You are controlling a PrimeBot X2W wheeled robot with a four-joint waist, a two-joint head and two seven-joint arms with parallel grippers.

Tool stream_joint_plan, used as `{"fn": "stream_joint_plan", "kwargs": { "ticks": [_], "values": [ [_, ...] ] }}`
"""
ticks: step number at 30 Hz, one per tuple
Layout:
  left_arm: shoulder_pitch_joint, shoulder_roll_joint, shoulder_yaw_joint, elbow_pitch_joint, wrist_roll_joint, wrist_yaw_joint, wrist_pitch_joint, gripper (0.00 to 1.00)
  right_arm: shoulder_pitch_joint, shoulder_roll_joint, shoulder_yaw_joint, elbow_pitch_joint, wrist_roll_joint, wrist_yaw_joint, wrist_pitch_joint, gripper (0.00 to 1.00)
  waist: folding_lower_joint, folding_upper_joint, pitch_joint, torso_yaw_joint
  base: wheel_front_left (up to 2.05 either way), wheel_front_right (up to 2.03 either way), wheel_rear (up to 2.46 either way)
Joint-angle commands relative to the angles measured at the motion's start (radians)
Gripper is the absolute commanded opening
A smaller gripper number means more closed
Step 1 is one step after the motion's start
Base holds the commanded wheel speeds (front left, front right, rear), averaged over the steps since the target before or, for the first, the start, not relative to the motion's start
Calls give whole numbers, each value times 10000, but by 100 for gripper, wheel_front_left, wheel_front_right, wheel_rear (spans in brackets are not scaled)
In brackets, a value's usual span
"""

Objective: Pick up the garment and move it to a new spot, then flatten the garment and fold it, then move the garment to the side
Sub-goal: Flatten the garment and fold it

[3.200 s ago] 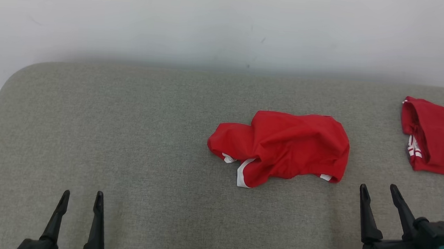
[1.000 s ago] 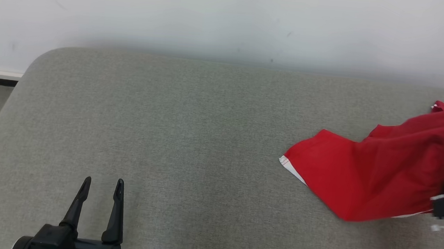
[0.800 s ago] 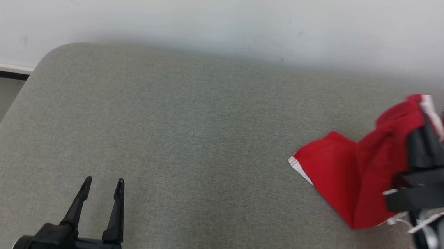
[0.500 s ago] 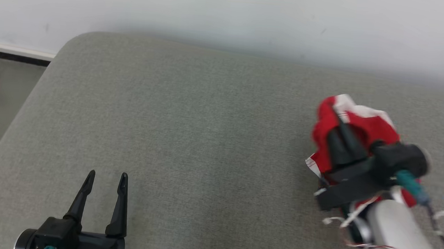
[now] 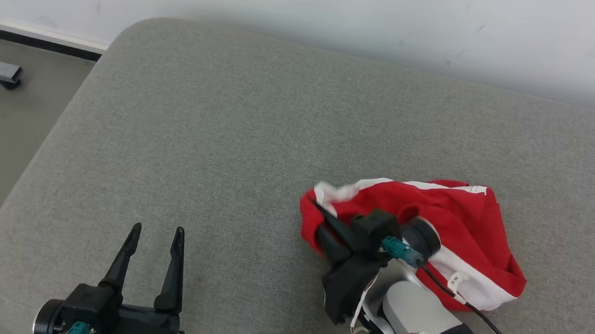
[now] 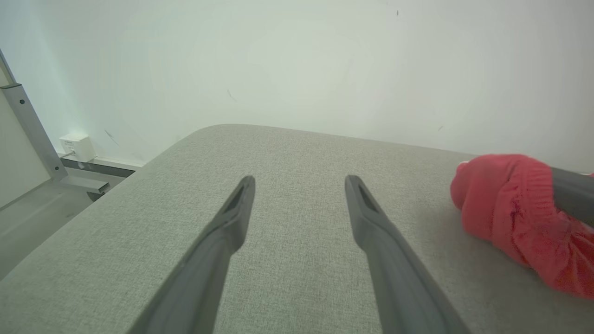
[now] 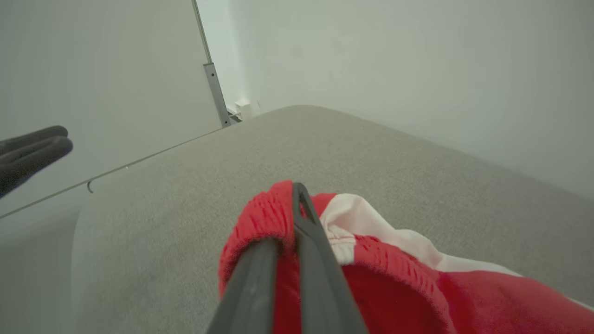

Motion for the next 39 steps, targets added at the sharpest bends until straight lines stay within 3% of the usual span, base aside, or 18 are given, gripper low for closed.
{"fn": "stream_joint_plan", "kwargs": {
  "ticks": [1,8,18,22,30,39],
  "values": [
    [-159,-47,-64,79,-97,15,-28,100,-147,3,326,883,322,-32,473,100,0,-1,92,140,0,0,0],
    [-67,-92,17,217,-95,15,-28,100,-582,15,1179,1887,1225,-32,183,100,0,-1,-22,-7,0,0,0],
    [108,-98,-24,287,52,15,-28,100,-549,40,1710,2588,1222,-32,-155,100,0,-1,-412,-527,0,0,0],
    [243,-100,22,290,72,15,-28,100,-332,-75,1464,2399,1152,-32,-272,100,0,-1,-623,-708,0,0,0],
    [668,-22,298,174,141,15,-28,100,819,-901,-75,72,591,-32,-274,100,0,-1,-1041,-1322,0,0,0],
    [858,107,507,2,237,15,-28,100,2895,-1496,-3020,-2512,-211,-32,-258,100,0,-1,-1189,-2053,0,0,0]
  ]
}}
